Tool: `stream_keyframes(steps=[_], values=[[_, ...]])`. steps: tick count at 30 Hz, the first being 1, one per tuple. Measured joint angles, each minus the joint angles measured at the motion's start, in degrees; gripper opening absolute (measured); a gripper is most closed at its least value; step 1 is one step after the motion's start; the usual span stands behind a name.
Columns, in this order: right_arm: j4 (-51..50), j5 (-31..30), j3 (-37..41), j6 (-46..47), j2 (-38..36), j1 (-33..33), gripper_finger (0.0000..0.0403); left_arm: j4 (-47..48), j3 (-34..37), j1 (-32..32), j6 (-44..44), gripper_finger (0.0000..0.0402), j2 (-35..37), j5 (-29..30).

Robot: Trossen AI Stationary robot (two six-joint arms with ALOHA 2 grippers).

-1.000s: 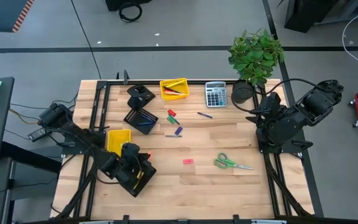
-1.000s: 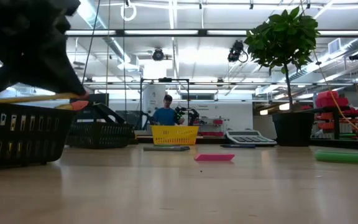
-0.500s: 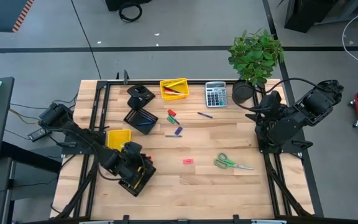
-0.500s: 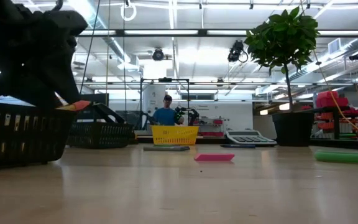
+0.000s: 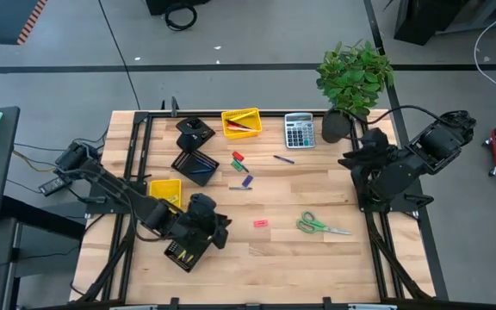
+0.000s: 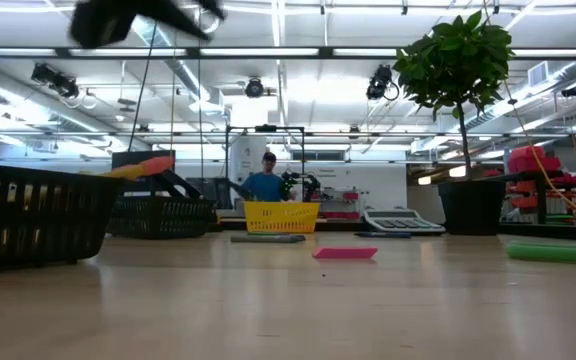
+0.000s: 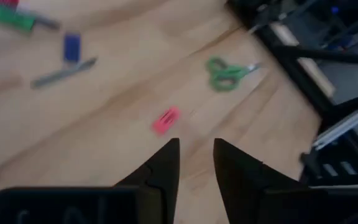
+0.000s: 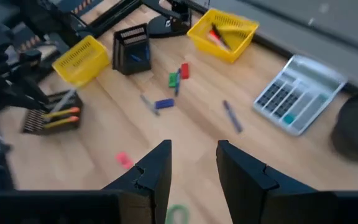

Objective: Sort crayons/erasers/pens/pencils in bins
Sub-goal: Put the blue crayon into the top black basket

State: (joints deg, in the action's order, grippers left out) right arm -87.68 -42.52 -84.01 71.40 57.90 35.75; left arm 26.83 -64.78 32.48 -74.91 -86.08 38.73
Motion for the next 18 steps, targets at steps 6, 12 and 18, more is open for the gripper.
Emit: stream_keyframes(steps=[6, 12, 18], values=[[4.16, 4.28, 0.0, 3.91, 2.61, 0.41, 0.0133, 0.36, -8.87, -2.89, 8.49, 0.0079, 0.04, 0.03], [3.76, 8.6, 0.0, -0.28, 8.29, 3.22, 0.0133, 0.0, -13.14, -7.51, 9.56, 0.0057, 0.04, -3.68], [13.52, 13.08, 0.0, 2.63, 12.26, 9.73, 0.0133, -8.72, -14.07, -8.93, 14.03, 0.0038, -0.16, -4.95]])
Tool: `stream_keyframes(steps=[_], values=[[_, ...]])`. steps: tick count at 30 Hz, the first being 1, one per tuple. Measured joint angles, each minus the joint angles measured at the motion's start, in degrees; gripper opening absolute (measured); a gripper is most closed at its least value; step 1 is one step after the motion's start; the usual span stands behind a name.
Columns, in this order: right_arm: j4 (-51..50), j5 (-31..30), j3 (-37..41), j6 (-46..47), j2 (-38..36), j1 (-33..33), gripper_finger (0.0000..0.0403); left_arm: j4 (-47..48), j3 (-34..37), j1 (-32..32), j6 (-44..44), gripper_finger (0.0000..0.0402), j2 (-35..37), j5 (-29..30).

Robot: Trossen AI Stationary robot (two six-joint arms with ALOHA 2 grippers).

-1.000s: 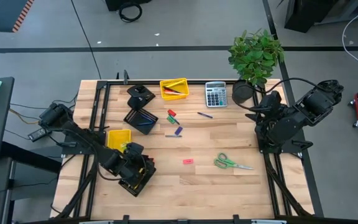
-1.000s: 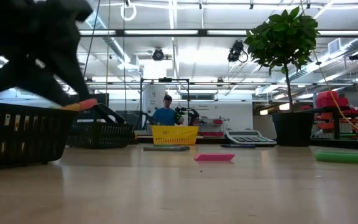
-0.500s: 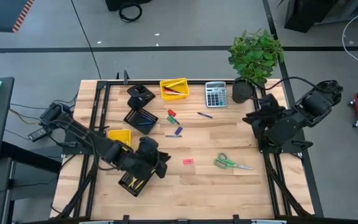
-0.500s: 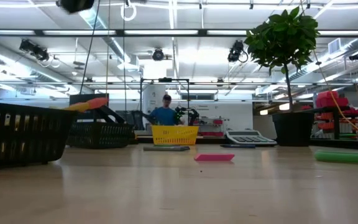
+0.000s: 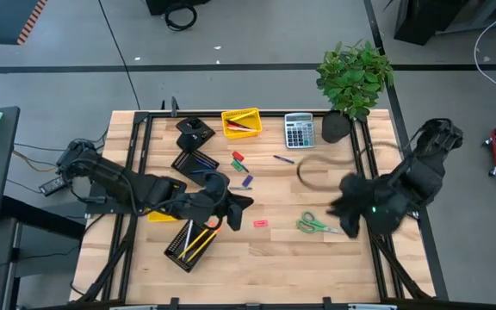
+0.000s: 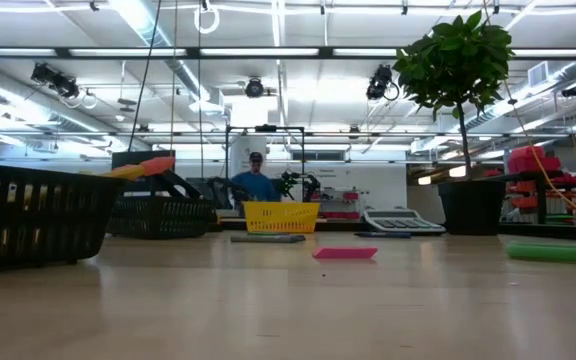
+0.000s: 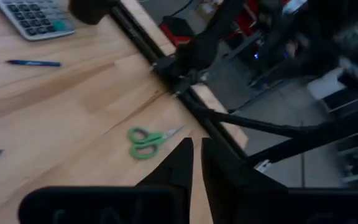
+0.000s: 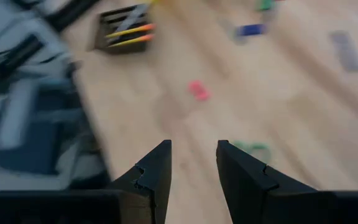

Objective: Sort crayons/erasers/pens/pencils in bins
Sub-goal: Put the blue crayon into the top black basket

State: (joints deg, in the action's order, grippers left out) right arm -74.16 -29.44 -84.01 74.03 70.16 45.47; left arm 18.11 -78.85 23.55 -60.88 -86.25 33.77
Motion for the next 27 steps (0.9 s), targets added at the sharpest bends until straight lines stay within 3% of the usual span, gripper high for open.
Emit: stream_keyframes(steps=[6, 15, 20, 27], values=[[8.12, -1.83, 0.0, -2.81, 4.9, 7.15, 0.0133, -4.56, 0.08, 0.89, 0.5, 0.0025, -1.51, 1.37], [11.56, -1.99, 0.0, 1.94, 11.12, 8.65, 0.0133, -5.11, 0.07, 1.36, 0.79, 0.002, -2.77, 1.31], [14.37, 3.03, 0.0, 2.45, 12.55, 9.84, 0.0133, -5.44, 0.03, -0.56, 2.66, 0.0018, -3.24, 1.32], [12.4, 1.98, 0.0, 6.37, 11.97, 15.17, 0.0133, -14.66, -1.42, -8.47, 9.27, 0.002, -6.56, -8.2]])
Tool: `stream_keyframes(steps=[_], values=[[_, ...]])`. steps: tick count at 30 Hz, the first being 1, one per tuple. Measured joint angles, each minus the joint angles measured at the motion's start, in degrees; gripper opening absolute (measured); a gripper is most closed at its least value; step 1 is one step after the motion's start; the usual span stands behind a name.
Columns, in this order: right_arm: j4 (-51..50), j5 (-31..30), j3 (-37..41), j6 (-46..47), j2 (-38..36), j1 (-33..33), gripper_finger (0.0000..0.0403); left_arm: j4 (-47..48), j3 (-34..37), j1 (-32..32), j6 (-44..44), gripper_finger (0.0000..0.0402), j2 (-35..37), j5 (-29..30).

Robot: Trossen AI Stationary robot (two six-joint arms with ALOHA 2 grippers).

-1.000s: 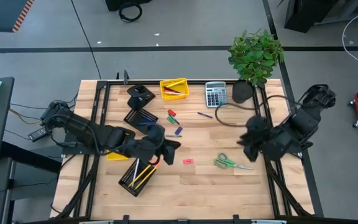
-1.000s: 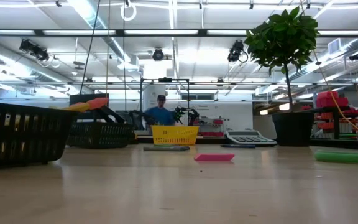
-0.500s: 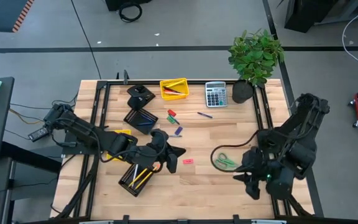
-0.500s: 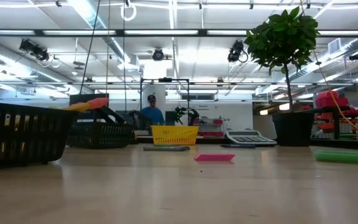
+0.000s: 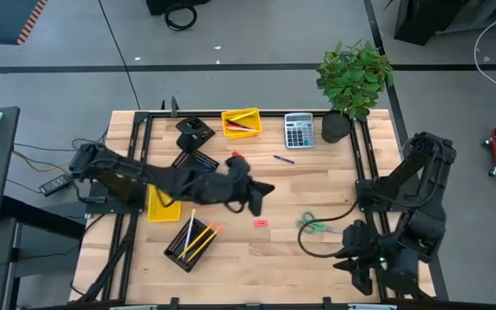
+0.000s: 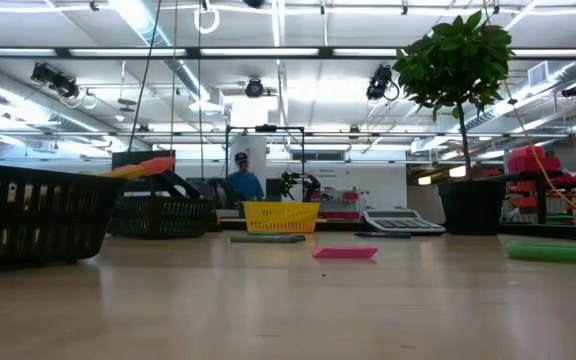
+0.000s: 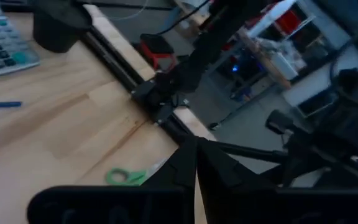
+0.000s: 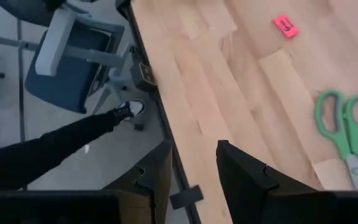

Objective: Sort crayons/erasers/pens/pencils in bins
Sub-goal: Put the blue crayon into the top black basket

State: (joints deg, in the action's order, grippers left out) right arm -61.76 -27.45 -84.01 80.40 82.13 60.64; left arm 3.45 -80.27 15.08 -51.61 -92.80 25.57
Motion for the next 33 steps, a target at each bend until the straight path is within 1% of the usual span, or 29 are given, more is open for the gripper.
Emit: stream_keyframes(steps=[2, 4, 6, 9, 12, 15, 18, 19, 22, 25, 33], values=[[-1.33, -1.89, 0.0, 2.72, -0.84, 1.32, 0.0133, -0.33, -4.01, -1.94, 2.23, 0.0017, -3.0, -3.51], [-3.25, -3.95, 0.0, 6.3, -1.69, 2.82, 0.0133, 2.48, -9.07, -3.22, 5.37, 0.0015, -6.36, -6.53], [-4.51, -6.41, 0.0, 9.39, -2.38, 4.49, 0.0133, 5.33, -16.4, -4.32, 8.99, 0.0015, -10.82, -10.05], [-6.04, -10.01, 0.0, 13.51, -2.82, 7.37, 0.0133, 14.83, -28.46, -5.12, 15.31, 0.0018, -16.85, -13.92], [-6.3, -12.79, 0.0, 16.32, -2.72, 10.0, 0.0133, 28.06, -39.41, -5.36, 19.32, 0.002, -21.26, -14.25], [-6.57, -14.25, 0.0, 17.24, -2.45, 11.79, 0.0133, 40.77, -46.3, -5.73, 21.17, 0.0016, -23.29, -14.24], [-7.69, -15.62, 0.0, 18.6, -2.39, 12.5, 0.0133, 47.49, -49.05, -6.29, 20.55, 0.0013, -23.68, -15.33], [-7.69, -16.25, 0.0, 19.15, -2.39, 12.59, 0.0133, 48.34, -49.56, -6.33, 20.44, 0.0013, -23.68, -16.28], [-7.66, -18.17, 0.0, 19.47, -2.37, 12.67, 0.0133, 49.24, -50.65, -6.14, 20.4, 0.002, -23.68, -17.99], [-7.71, -19.22, 0.0, 19.51, -2.37, 13.05, 0.0133, 48.44, -50.7, -5.51, 20.27, 0.0024, -23.67, -18.39], [-7.68, -19.48, 0.0, 23.02, -2.37, 13.08, 0.0133, 48.79, -50.6, -7.02, 20.37, 0.0021, -23.66, -18.33]])
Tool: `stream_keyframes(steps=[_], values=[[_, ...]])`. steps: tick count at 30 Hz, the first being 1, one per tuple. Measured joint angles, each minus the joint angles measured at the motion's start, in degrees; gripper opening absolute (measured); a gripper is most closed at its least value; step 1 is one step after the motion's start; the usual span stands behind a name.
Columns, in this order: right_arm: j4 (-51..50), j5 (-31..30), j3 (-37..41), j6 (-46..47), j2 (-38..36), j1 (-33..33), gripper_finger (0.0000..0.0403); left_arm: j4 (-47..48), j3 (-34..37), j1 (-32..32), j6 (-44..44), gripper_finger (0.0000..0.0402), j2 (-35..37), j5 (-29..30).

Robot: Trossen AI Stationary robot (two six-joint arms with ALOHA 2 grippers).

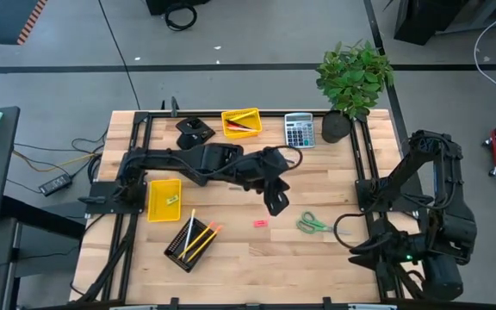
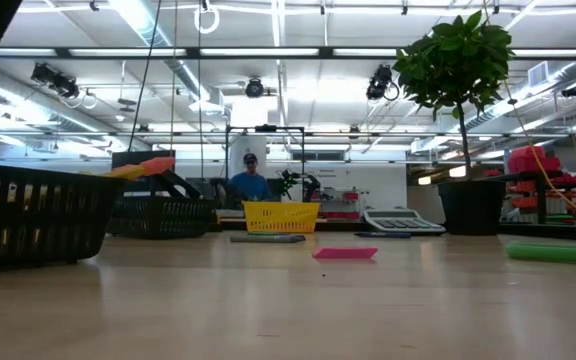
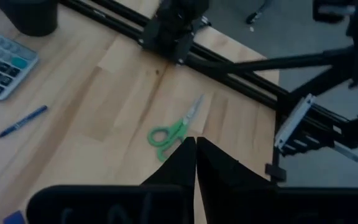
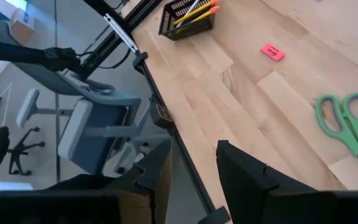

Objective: Sort crayons/erasers/pens/pencils in bins
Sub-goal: Put the blue crayon into the top black basket

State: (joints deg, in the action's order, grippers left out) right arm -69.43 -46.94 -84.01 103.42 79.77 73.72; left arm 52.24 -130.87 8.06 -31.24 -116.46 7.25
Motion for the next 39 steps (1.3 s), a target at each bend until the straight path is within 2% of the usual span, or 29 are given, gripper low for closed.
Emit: stream_keyframes(steps=[9, 14, 21, 24, 30, 39], values=[[0.38, -1.55, 0.0, -2.04, 0.0, 0.38, 0.0133, -0.19, 0.0, 0.06, -2.63, 0.0034, 0.0, 0.0], [0.38, 0.39, 0.0, -3.96, 0.0, 0.45, 0.0133, 0.6, 0.0, 0.96, 0.48, 0.0029, 0.0, -0.25], [0.81, 0.15, 0.0, -1.44, 0.0, 1.63, 0.0133, 0.75, 0.0, -3.88, 3.77, 0.0037, 0.0, 0.08], [0.8, -2.05, 0.0, -1.14, 0.0, 1.81, 0.0133, 0.69, 0.01, -6.12, 3.81, 0.0043, 0.0, 0.03], [0.49, -4.72, 0.0, -4.86, 0.0, 1.79, 0.0133, 0.66, 0.0, -8.21, 3.88, 0.0041, 0.0, 0.04], [0.44, -3.25, 0.0, -1.1, 0.02, 2.93, 0.0133, -0.65, -0.01, -10.51, 15.4, 0.0048, -0.79, -0.08]])
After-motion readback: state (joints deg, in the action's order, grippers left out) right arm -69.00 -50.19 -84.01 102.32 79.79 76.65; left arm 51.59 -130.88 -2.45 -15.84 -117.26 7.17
